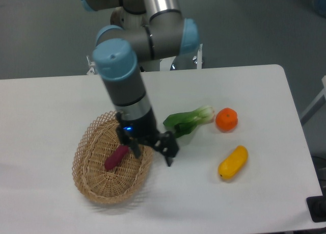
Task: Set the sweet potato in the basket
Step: 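Open the gripper to release the sweet potato and raise away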
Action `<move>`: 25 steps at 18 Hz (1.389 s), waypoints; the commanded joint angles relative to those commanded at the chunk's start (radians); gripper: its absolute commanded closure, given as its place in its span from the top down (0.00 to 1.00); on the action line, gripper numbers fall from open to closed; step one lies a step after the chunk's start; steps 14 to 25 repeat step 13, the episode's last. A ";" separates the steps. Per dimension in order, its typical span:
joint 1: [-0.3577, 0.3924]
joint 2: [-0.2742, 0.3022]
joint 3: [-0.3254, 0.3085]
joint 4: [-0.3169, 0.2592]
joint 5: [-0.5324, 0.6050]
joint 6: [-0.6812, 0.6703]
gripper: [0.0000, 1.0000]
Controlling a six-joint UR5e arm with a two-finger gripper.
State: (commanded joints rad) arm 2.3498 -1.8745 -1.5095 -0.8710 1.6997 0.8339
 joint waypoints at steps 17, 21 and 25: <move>0.252 0.089 -0.015 -0.223 -0.061 0.666 1.00; 0.252 0.089 -0.015 -0.223 -0.061 0.666 1.00; 0.252 0.089 -0.015 -0.223 -0.061 0.666 1.00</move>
